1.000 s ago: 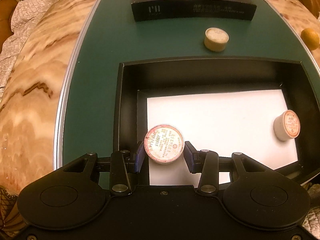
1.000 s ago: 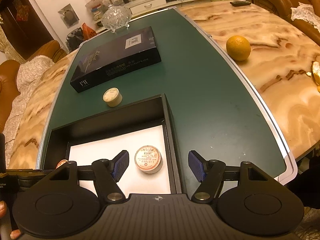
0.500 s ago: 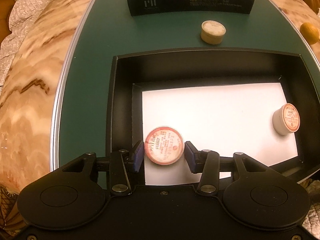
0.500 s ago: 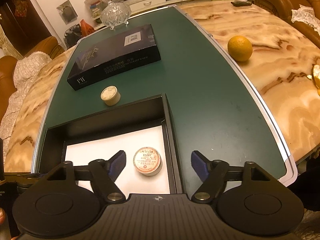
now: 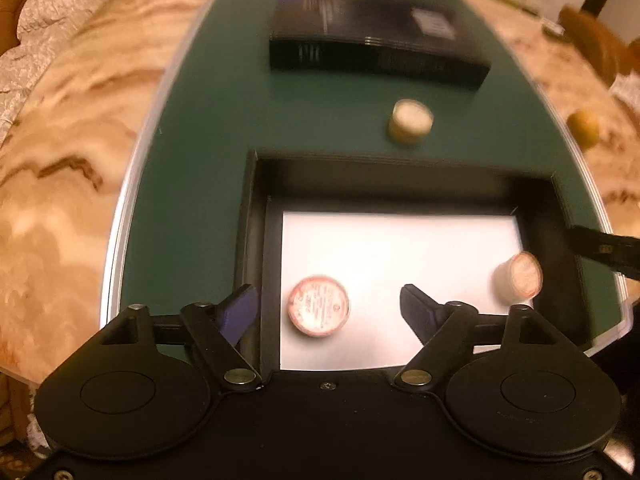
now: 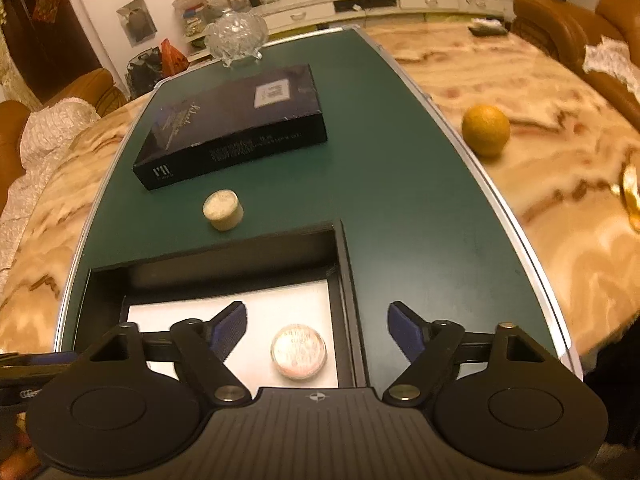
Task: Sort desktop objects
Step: 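Move the right gripper to the last cream tin and close on it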
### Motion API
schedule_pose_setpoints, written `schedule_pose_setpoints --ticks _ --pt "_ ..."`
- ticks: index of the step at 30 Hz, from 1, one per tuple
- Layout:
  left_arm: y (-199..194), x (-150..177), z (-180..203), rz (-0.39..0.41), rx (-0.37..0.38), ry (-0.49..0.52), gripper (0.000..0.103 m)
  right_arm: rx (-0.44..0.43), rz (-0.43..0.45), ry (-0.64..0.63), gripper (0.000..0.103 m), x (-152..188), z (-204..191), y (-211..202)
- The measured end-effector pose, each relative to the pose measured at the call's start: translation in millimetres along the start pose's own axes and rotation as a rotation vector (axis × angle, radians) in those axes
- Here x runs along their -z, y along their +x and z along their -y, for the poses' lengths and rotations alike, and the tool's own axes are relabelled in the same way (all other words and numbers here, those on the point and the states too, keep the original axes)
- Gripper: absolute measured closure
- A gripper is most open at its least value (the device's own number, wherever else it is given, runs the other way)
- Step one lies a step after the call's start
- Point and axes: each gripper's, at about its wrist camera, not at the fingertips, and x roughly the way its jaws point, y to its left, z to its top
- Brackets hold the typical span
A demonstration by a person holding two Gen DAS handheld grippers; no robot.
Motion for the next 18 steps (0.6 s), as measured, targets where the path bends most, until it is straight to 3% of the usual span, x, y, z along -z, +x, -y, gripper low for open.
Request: schedule_pose_setpoints --ticks 2,6,18 --pt "-12 0 -3 0.041 -0.04 -0.001 0.007 0.006 0.011 -0.027 0.014 -6 -8 2" --pt "-28 2 -13 0.096 -0.062 -0.018 0.005 0.014 0.039 -0.072 0.012 -18 -27 7" --pt "-16 10 -39 0.065 -0.086 -0.061 0.004 0.039 0.006 -0.143 0.014 -66 -84 89"
